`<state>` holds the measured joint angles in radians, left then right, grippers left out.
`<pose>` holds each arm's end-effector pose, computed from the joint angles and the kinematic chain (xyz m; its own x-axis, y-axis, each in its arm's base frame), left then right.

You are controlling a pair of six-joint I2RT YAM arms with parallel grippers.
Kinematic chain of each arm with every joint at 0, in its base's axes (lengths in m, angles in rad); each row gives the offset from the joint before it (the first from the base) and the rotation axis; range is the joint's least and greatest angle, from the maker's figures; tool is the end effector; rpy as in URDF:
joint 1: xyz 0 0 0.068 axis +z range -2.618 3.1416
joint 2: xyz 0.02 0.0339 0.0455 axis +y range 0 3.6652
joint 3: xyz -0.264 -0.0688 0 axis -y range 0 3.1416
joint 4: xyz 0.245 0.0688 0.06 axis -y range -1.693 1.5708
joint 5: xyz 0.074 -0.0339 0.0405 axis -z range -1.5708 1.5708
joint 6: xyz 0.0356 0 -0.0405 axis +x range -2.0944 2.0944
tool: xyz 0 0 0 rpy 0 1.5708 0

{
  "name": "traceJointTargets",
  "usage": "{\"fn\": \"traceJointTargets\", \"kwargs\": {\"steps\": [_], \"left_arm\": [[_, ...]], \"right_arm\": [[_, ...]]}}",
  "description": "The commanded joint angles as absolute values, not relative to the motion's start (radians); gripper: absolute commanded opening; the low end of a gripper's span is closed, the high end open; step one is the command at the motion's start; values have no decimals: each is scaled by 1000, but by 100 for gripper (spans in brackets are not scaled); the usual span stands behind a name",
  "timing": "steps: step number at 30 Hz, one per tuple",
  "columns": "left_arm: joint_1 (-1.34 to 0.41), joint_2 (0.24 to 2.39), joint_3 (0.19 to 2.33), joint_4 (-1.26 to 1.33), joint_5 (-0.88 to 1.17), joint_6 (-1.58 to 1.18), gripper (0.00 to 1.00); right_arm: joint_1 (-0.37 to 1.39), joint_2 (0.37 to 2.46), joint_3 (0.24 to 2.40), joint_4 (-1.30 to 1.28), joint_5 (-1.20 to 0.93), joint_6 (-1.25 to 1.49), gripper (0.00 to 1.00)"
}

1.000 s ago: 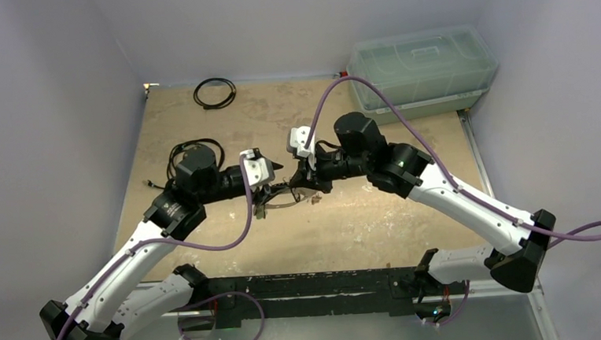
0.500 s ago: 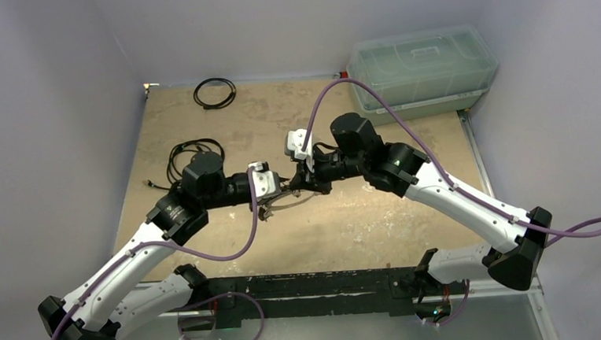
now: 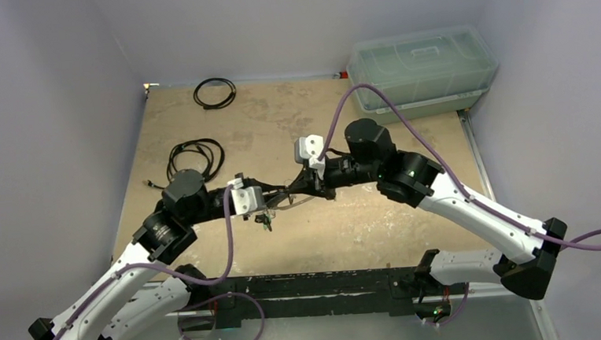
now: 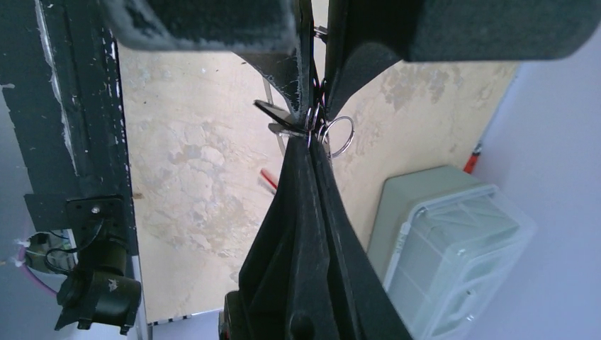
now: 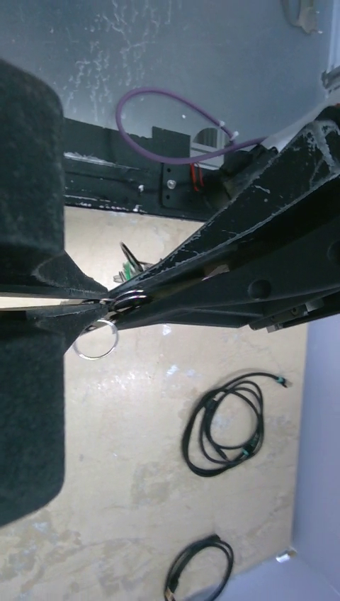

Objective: Put the keys on the keyring

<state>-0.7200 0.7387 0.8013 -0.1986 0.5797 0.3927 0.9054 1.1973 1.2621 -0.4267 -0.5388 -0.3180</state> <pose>0.1137 -0.1257 0.3524 0.2731 0.1864 -0.9438 0.9256 0.2163 0.3105 0.1474 0.2174 0.3980 0.0961 -0.3122 -0.9451 -0.9911 0.0577 -0.1199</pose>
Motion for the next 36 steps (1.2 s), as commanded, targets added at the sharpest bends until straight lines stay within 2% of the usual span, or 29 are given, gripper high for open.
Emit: {"fn": "traceJointTargets", "kwargs": {"steps": [1, 6, 14, 19, 29, 34, 36], "left_arm": [[-710, 679, 776, -124, 549, 358, 0], [-709, 673, 774, -105, 563, 338, 0], [-707, 656, 756, -43, 623, 285, 0], [-694, 663, 750, -24, 659, 265, 0], [-673, 672, 746, -15, 696, 246, 0], [-667, 664, 740, 23, 716, 230, 0], [-664, 664, 739, 31, 726, 225, 0]], "right_arm": [[893, 1128, 1257, -371, -546, -288, 11], [893, 1073, 1219, -328, -524, -294, 36], [894, 1052, 1206, -283, -587, -299, 50], [897, 1113, 1266, -346, -660, -333, 40], [929, 1171, 1297, -378, -605, -352, 38], [936, 1180, 1273, -359, -588, -344, 29], [938, 1192, 1276, -365, -582, -345, 22]]}}
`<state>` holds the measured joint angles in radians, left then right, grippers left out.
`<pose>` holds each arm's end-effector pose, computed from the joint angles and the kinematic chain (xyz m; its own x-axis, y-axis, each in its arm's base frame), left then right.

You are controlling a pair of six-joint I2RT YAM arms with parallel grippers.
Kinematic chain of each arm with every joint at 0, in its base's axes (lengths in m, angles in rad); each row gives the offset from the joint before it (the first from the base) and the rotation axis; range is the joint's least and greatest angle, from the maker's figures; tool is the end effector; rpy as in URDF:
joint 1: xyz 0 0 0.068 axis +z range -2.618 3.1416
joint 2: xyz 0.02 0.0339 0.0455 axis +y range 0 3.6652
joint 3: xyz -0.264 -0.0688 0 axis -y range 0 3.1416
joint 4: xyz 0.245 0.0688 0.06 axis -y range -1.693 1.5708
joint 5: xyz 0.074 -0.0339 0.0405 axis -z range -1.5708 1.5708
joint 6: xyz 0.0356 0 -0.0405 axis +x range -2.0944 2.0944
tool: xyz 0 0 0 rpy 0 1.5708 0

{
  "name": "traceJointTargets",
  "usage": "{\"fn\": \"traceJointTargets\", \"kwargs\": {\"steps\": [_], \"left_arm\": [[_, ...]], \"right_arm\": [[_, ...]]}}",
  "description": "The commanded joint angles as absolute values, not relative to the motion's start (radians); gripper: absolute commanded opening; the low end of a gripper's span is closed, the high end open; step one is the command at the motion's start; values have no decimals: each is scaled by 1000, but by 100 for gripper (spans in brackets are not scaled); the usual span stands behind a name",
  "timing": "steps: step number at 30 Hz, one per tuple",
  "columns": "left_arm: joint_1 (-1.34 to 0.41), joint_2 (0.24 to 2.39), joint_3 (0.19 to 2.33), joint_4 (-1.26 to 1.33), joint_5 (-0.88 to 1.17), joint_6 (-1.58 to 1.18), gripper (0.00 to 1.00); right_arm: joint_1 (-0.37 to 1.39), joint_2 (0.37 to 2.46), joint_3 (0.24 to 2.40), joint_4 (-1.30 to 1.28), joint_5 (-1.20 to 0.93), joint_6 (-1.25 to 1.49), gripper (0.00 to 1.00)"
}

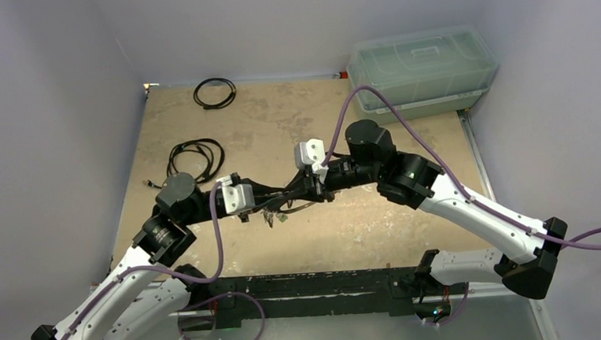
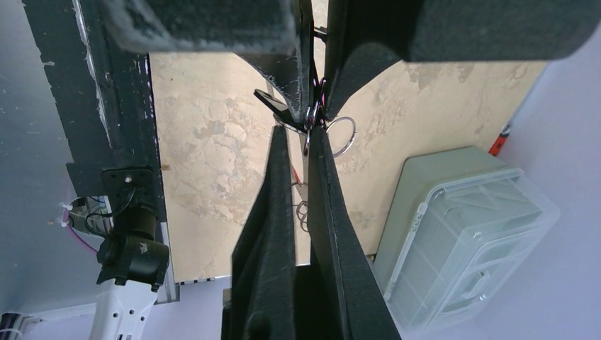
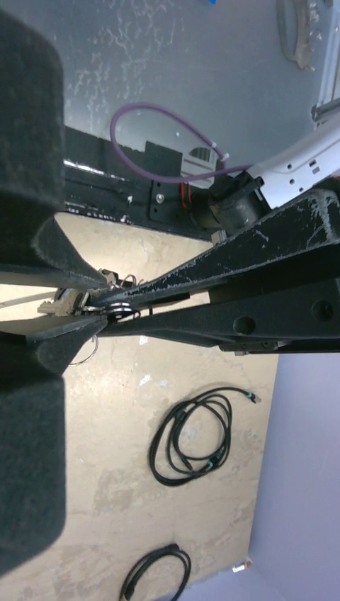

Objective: Put the keys on the keyring

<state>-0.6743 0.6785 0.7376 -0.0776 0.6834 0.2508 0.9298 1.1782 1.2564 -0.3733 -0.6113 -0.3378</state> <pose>0.1087 -0.1156 0.3517 0.2285 0.0637 -0.9714 0.9503 0.2021 0.2368 0.1375 0.2184 0.4064 0.1623 -0.2364 -0.9580 -0.9867 -0.0305 -0.1596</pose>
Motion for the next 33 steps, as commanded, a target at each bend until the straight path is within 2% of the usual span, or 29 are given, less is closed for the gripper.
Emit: {"fn": "traceJointTargets", "kwargs": {"steps": [1, 8, 13, 18, 26, 30, 33], "left_arm": [[-662, 663, 739, 33, 732, 223, 0], [-656, 663, 735, 46, 773, 216, 0], [-654, 664, 733, 58, 801, 206, 0], [-650, 668, 730, 70, 840, 196, 0], [-648, 661, 735, 41, 815, 222, 0], [-648, 660, 733, 32, 798, 225, 19], [-648, 660, 733, 29, 787, 227, 25]], "right_arm": [[940, 1196, 1277, -367, -579, -346, 18], [945, 1223, 1282, -357, -548, -347, 13], [952, 1250, 1290, -358, -535, -347, 13], [966, 1270, 1288, -362, -530, -356, 0], [971, 1219, 1219, -286, -552, -347, 0], [971, 1182, 1182, -241, -529, -333, 0], [971, 1166, 1173, -232, -518, -332, 0]]}}
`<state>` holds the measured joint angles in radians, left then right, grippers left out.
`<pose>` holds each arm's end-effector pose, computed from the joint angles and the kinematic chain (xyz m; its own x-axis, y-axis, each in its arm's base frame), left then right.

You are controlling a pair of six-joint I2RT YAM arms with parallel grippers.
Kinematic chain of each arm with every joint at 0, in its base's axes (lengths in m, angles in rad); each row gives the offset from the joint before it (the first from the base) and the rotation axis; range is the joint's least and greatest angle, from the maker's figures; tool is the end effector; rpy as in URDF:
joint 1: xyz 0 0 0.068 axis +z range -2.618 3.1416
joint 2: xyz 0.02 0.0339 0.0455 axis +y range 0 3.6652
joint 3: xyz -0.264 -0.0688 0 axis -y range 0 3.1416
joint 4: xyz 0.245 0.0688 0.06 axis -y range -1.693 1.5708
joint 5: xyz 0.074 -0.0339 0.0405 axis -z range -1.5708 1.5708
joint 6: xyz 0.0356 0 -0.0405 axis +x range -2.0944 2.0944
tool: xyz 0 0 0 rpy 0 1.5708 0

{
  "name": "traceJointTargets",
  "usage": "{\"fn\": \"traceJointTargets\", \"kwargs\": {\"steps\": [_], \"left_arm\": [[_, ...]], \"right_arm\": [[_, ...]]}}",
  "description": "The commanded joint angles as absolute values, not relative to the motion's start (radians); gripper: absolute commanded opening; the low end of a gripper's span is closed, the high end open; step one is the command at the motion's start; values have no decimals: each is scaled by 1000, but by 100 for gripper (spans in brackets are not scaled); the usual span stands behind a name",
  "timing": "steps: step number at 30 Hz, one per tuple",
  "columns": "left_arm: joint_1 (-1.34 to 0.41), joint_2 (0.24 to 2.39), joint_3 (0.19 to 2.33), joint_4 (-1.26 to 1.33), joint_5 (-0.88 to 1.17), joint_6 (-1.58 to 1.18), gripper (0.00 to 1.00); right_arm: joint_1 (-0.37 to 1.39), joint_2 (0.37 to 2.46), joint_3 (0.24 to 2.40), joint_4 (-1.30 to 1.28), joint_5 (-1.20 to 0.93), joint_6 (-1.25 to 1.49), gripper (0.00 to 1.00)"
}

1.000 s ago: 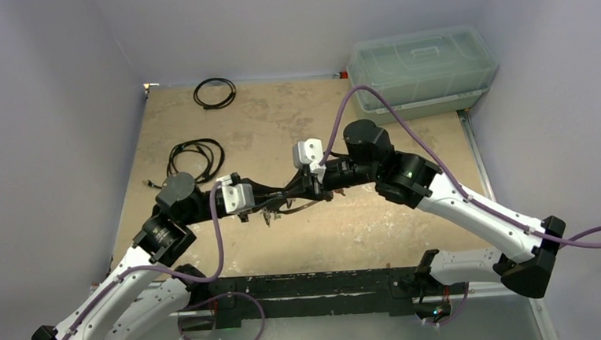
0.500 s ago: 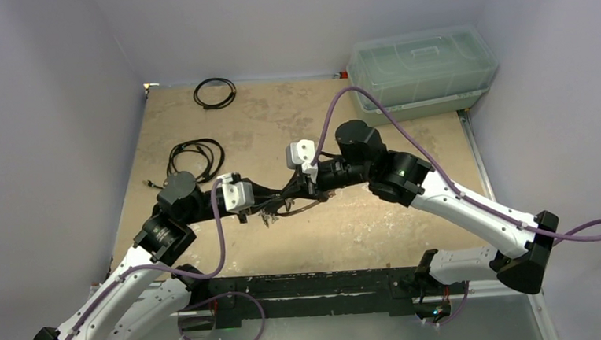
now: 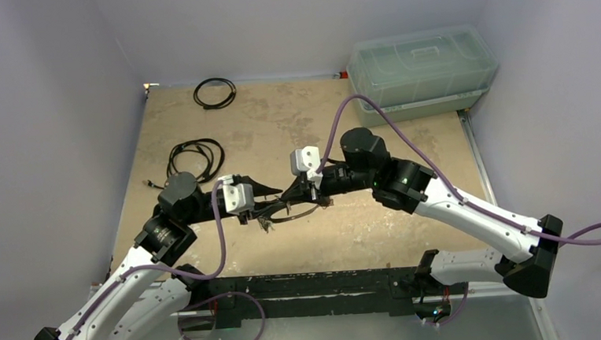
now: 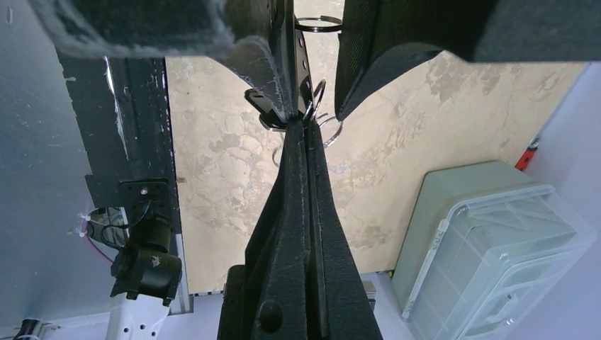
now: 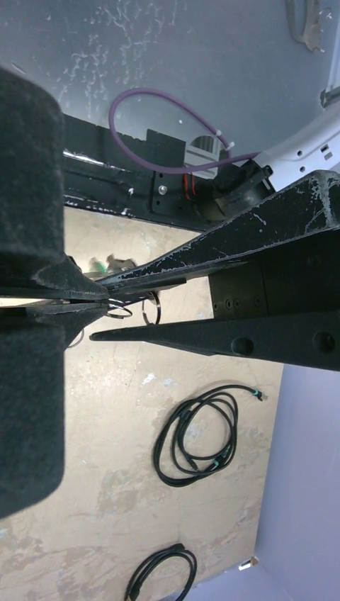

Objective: Put the keys on the keyring

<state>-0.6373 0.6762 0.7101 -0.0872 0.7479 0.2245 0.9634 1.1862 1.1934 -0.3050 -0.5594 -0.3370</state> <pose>0.1117 -0.1128 0.3417 0.1769 0.0721 -0.9816 0.9669 0.1734 0.1870 0.1358 0.2285 0.3894 0.1678 -0.2496 -0.9537 -0.9855 -0.0163 -0.1692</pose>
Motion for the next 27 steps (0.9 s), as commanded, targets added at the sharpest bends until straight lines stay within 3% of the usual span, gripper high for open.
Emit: {"fn": "traceJointTargets", "kwargs": {"steps": [1, 10, 20, 27], "left_arm": [[-648, 660, 733, 29, 784, 226, 25], [-648, 680, 748, 2, 770, 230, 29], [-648, 711, 763, -58, 766, 232, 17], [-649, 718, 761, -59, 777, 218, 31]], "right_arm": [[971, 1161, 1170, -227, -518, -331, 0], [971, 1129, 1147, -193, -522, -320, 0], [971, 1098, 1137, -179, -500, -311, 0], [971, 1092, 1140, -179, -493, -307, 0]]}}
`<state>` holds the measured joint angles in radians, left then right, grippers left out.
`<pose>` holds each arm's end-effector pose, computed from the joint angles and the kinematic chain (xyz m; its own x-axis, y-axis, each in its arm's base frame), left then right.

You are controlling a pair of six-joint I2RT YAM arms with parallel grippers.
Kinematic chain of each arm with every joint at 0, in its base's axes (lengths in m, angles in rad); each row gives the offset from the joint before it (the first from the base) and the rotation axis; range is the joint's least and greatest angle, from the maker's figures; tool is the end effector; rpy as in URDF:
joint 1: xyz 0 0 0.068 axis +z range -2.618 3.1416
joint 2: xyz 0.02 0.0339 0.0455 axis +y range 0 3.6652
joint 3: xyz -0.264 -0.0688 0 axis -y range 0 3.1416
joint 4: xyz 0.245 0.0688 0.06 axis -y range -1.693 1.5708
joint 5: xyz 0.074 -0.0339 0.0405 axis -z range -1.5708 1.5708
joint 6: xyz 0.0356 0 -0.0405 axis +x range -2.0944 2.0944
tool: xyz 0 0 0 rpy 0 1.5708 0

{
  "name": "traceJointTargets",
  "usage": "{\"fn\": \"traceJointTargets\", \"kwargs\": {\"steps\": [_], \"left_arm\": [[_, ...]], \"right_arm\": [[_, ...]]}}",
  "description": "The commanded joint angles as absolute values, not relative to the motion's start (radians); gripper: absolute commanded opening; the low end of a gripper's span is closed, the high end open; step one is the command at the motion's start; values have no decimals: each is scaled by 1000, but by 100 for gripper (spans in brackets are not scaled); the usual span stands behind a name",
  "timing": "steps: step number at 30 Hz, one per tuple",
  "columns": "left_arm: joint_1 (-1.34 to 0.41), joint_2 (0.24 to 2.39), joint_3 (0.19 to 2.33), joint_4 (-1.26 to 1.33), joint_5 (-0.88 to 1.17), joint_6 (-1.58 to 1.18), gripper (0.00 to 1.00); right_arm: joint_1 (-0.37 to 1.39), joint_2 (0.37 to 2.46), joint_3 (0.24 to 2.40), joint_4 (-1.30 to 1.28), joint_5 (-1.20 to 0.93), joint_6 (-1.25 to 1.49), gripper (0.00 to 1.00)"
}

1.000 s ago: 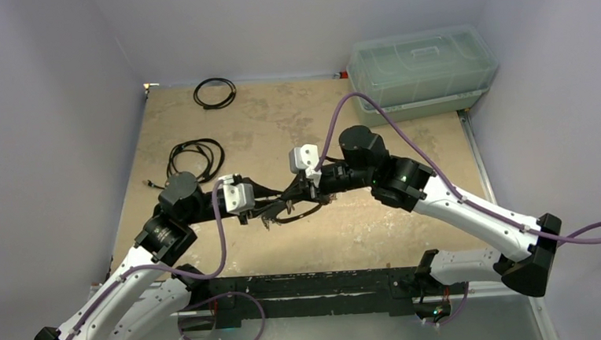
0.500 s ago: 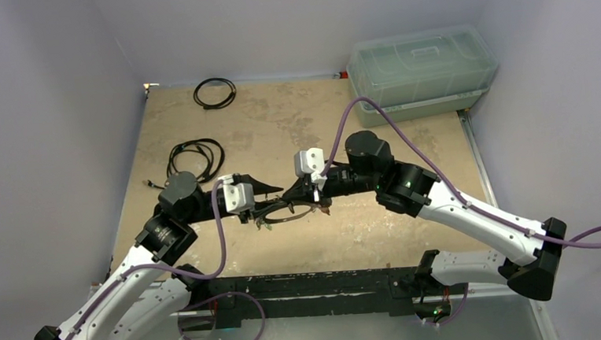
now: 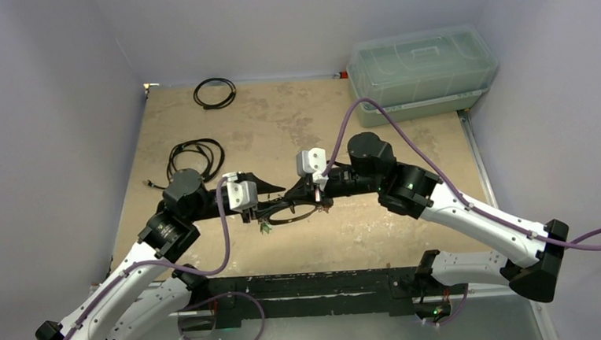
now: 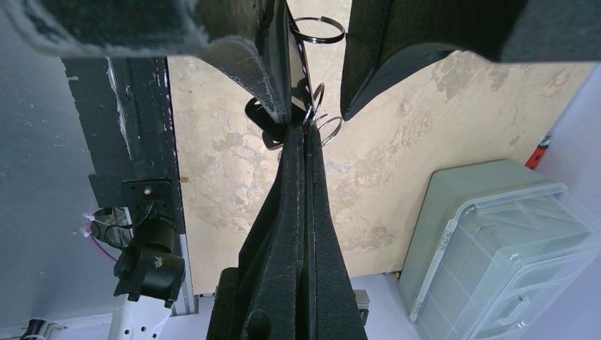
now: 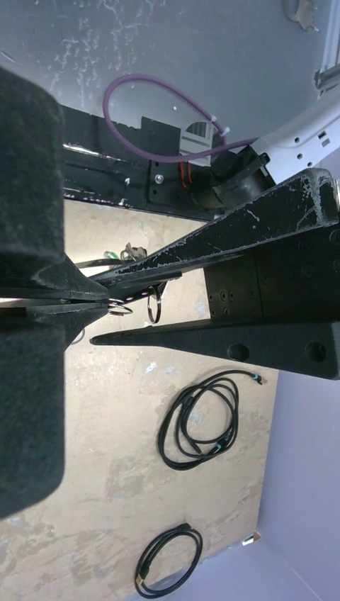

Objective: Put the keys on the keyring

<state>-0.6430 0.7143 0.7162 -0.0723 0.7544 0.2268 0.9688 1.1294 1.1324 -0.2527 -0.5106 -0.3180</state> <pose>0.1175 -0.1185 0.3399 0.1663 0.0801 -0.9828 0.9711 0.1596 0.1774 0.1294 0.2191 0.3870 0.1758 -0.2259 -0.9582 -0.9815 0.0349 -0.1883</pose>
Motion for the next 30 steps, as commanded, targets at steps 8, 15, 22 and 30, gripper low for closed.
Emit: {"fn": "traceJointTargets", "kwargs": {"steps": [8, 15, 22, 30], "left_arm": [[-648, 730, 768, -72, 767, 219, 31], [-648, 731, 774, -77, 778, 230, 9], [-649, 702, 757, -36, 796, 226, 0], [-635, 667, 752, 34, 794, 192, 0]], "right_arm": [[971, 1081, 1132, -177, -491, -307, 0], [971, 1081, 1131, -174, -490, -307, 0], [971, 1083, 1120, -156, -494, -302, 0], [971, 1021, 1071, -99, -439, -258, 48]]}}
